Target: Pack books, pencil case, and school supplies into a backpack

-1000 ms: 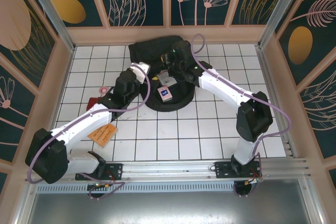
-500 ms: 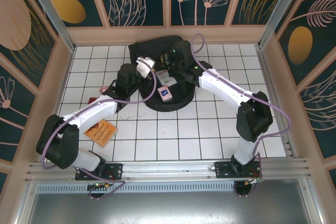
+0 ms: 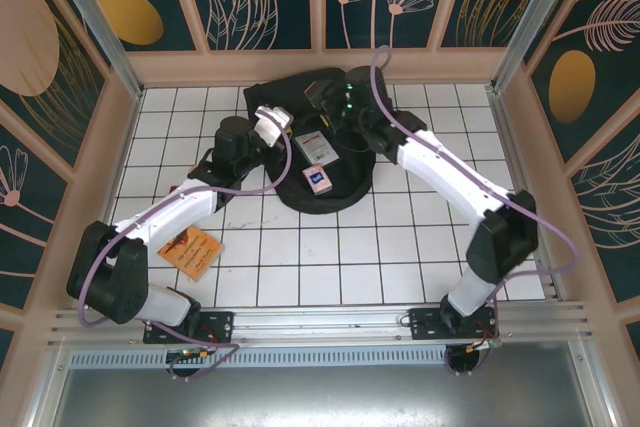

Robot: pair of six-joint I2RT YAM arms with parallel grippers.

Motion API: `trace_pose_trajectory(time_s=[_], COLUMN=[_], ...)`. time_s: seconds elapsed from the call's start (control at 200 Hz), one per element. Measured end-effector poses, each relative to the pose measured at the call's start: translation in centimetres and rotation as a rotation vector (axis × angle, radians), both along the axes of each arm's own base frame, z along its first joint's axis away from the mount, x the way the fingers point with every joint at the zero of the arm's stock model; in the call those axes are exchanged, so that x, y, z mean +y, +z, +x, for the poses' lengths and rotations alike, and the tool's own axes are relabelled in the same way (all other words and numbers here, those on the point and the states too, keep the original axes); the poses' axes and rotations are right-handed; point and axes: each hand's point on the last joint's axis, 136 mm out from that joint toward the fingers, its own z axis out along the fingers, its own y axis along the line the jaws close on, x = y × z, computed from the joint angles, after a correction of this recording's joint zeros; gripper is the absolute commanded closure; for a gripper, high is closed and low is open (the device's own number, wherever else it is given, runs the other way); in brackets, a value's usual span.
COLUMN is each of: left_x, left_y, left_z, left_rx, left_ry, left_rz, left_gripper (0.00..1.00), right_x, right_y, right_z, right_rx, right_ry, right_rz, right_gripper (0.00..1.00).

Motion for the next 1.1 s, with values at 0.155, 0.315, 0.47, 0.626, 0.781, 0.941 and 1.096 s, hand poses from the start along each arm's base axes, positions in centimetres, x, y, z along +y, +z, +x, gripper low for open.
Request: trace_pose_trajectory(time_s=[0.155,0.315,0.47,0.626,0.781,0.941,1.096], left_x=[-0.3,-0.8,-0.8,-0.7,-0.7,-0.8,-0.8], left_y=[-0.2,-0.6,-0.7,-0.7,-0.7,-0.7,-0.5], left_z=[-0.6,-1.2,-1.6,-1.8,-1.9,-1.9,-2.0], left_rx=[0.019,0.030,0.030,0.033,0.034,0.033,0.030], left_ry=[-0.053,-0.103,-0.124,-0.128,-0.130,-0.134,-0.134], left_rz=[-0.001,0.006,0.012,0.012,0.011,0.009,0.008], left_gripper=[1.00,1.00,1.00,1.00,1.00,1.00,1.00], right_x=[-2.3,-3.5,-3.5,-3.0,-3.4,-2.7,-3.0], right_y=[5.3,7.4,2.5,-6.8,-13.7,-11.4,-9.5], right_z=[-4.9,-7.8,-8.3,-9.7,-12.1,-10.6,-7.9], right_rx=[-0.413,-0.802,-0.971,-1.015,-1.058,-1.175,-1.200], right_ry=[0.232,0.421,0.613,0.756,0.793,0.605,0.446], right_rz=[-0.197,-0.518,-0.886,-1.136,-1.267,-1.346,-1.401], right_gripper=[0.39,0.36,0.30,0.21,0.17,0.22,0.44])
